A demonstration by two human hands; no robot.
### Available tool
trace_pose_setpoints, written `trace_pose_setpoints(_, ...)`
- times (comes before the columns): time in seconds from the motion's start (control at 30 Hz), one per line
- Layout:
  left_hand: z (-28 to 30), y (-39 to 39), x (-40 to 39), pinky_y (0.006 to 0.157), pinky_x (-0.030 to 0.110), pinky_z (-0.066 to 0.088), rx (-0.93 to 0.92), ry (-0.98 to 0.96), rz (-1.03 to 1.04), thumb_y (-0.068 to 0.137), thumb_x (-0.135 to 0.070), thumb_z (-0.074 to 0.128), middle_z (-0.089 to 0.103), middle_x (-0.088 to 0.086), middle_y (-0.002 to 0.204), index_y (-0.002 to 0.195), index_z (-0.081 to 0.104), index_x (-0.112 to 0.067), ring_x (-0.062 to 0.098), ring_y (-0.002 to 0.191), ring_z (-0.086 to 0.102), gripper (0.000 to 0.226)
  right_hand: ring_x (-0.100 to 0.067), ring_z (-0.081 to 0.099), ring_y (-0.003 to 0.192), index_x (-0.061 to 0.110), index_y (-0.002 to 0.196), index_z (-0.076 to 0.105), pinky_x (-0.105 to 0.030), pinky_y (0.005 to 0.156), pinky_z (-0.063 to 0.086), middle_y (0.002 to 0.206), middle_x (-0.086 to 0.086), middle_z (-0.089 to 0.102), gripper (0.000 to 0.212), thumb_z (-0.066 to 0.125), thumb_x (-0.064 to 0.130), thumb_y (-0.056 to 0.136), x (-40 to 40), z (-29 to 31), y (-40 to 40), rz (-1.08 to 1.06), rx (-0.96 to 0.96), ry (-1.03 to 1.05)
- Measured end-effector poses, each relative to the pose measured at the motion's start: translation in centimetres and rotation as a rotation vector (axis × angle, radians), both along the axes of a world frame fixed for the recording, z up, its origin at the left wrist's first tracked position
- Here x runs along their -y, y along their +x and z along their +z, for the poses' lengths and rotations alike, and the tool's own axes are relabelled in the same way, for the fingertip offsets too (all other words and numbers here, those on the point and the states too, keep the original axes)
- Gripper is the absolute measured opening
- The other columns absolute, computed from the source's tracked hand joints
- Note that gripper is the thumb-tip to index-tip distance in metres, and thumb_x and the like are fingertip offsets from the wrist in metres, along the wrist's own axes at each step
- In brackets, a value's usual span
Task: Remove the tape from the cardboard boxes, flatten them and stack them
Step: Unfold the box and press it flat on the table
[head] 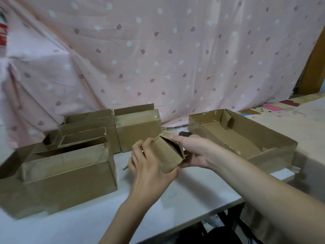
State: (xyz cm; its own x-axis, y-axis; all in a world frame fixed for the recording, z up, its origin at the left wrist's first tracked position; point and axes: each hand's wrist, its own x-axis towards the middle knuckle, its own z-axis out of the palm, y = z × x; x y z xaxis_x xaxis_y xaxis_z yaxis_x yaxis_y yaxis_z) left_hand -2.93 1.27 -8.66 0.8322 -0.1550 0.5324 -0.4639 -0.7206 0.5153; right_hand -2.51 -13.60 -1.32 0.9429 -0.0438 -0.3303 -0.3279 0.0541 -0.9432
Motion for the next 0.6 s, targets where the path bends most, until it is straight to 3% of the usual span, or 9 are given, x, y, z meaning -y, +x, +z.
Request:
trace_pose_setpoints(0.07, 0.7, -0.6, -0.7, 0.111, 0.036, 0.025, -0.184, -0.086, -0.067, 0.07, -0.077, 0.058, 0.021, -0.009, 0.134, 0.145, 0.019, -0.032, 0.014, 0.134, 0.024, 0.096, -0.025, 0.063, 0.062, 0.004, 0.103, 0.062, -0.043, 0.066, 0.058, 0.078, -0.011, 0.066, 0.014, 0.067, 0.012, 0.092, -0.5, -0.4, 0.5, -0.055, 0.032, -0.063)
trace_pose_setpoints(0.13, 1.6, -0.6, -1.4, 0.11, 0.036, 0.032, -0.357, -0.22, -0.083, 0.074, -0.082, 0.048, 0.027, -0.01, 0.133, 0.148, 0.021, -0.037, 0.017, 0.134, 0.033, 0.09, -0.024, 0.065, 0.062, 0.0, 0.106, 0.063, -0.035, 0.059, 0.056, 0.083, -0.012, 0.069, 0.016, 0.064, 0.008, 0.092, -1.0, -0.5, 0.8, -0.066, 0.072, -0.103)
trace_pose_setpoints(0.2, 2.4, -0.1, -2.0, 0.109, 0.042, 0.038, -0.454, -0.287, -0.018, 0.078, -0.079, 0.048, 0.034, -0.004, 0.141, 0.152, 0.021, -0.033, 0.022, 0.132, 0.042, 0.091, -0.024, 0.066, 0.07, 0.001, 0.107, 0.066, -0.033, 0.06, 0.055, 0.087, -0.012, 0.071, 0.016, 0.06, 0.008, 0.094, -1.5, -0.6, 0.6, -0.026, 0.117, -0.139)
trace_pose_setpoints(0.3, 3.3, 0.9, -2.9, 0.104, 0.04, 0.041, -0.544, -0.267, 0.097, 0.079, -0.076, 0.052, 0.037, 0.009, 0.15, 0.155, 0.021, -0.022, 0.028, 0.131, 0.045, 0.098, -0.023, 0.066, 0.069, 0.009, 0.089, 0.068, -0.03, 0.06, 0.052, 0.075, -0.007, 0.07, 0.024, 0.046, 0.003, 0.096, -2.3, -0.7, 0.1, 0.031, 0.177, -0.118)
trace_pose_setpoints(0.43, 3.9, 1.5, -4.0, 0.087, 0.037, 0.048, -0.52, -0.234, 0.137, 0.097, -0.048, 0.048, 0.052, 0.009, 0.13, 0.135, 0.046, -0.014, 0.023, 0.1, 0.055, 0.051, -0.028, 0.067, 0.089, 0.013, 0.111, 0.07, -0.038, 0.076, 0.058, 0.101, -0.01, 0.075, 0.034, 0.039, 0.005, 0.1, -2.9, -0.8, 0.0, 0.092, 0.202, -0.145)
trace_pose_setpoints(0.53, 4.0, 1.3, -4.7, 0.098, 0.039, 0.045, -0.548, -0.405, 0.099, 0.105, -0.037, 0.033, 0.056, 0.004, 0.133, 0.136, 0.051, -0.017, 0.026, 0.115, 0.055, 0.041, -0.032, 0.065, 0.101, 0.021, 0.123, 0.065, -0.045, 0.085, 0.058, 0.114, -0.01, 0.072, 0.032, 0.037, 0.015, 0.107, -2.3, -0.7, 0.1, 0.073, 0.166, -0.167)
trace_pose_setpoints(0.6, 3.8, 1.0, -5.2, 0.094, 0.048, 0.052, -0.532, -0.501, 0.071, 0.103, -0.026, 0.04, 0.064, 0.005, 0.121, 0.12, 0.057, -0.026, 0.027, 0.107, 0.061, 0.024, -0.037, 0.064, 0.108, 0.03, 0.131, 0.059, -0.055, 0.087, 0.058, 0.127, -0.007, 0.063, 0.032, 0.036, 0.024, 0.109, -1.5, -0.6, 0.0, 0.106, 0.119, -0.188)
